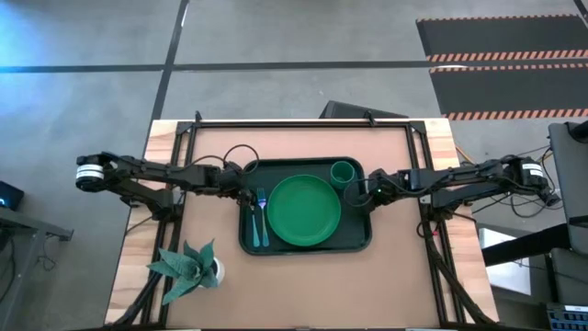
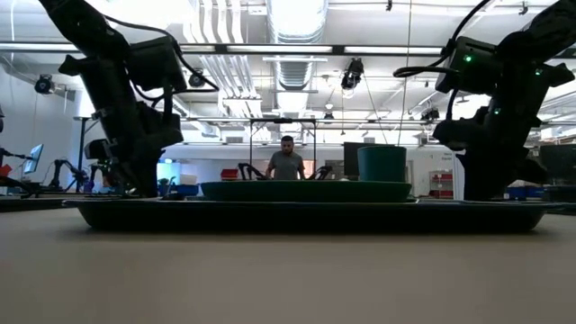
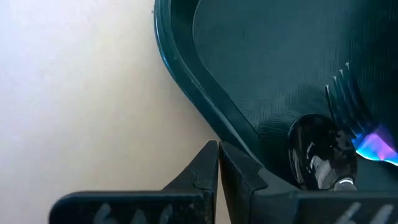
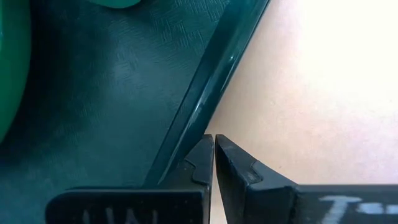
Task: Pick and place plate/cup/fork/spoon on tray
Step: Adjust the dark green tray, then return to Home Position
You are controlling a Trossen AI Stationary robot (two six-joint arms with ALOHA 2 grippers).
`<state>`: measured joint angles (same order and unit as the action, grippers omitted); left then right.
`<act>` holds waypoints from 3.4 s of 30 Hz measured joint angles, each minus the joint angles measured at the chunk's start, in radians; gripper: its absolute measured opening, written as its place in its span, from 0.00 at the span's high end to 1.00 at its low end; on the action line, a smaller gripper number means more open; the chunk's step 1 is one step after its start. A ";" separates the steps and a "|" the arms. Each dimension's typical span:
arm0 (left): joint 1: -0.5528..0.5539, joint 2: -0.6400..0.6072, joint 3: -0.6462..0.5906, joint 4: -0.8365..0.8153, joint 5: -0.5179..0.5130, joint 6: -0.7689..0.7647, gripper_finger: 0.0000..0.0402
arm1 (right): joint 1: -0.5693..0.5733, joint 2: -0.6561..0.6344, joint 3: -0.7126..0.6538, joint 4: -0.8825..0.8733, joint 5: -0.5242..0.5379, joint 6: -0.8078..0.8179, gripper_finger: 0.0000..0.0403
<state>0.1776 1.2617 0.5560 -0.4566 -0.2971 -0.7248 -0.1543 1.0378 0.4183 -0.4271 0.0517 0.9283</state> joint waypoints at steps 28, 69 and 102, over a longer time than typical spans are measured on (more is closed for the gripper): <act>0.405 0.212 0.177 0.371 0.225 0.422 1.00 | -0.090 -0.068 0.515 -0.137 0.081 -0.397 0.98; 0.300 0.569 0.435 0.374 0.354 0.494 1.00 | -0.070 -0.002 0.636 -0.134 0.078 -0.475 0.98; 0.135 -0.103 0.375 0.200 0.220 0.495 1.00 | -0.083 -0.036 0.721 -0.115 0.048 -0.733 0.98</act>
<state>0.3124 1.1584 0.9311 -0.2562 -0.0773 -0.2297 -0.2374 1.0021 1.1396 -0.5425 0.1001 0.1951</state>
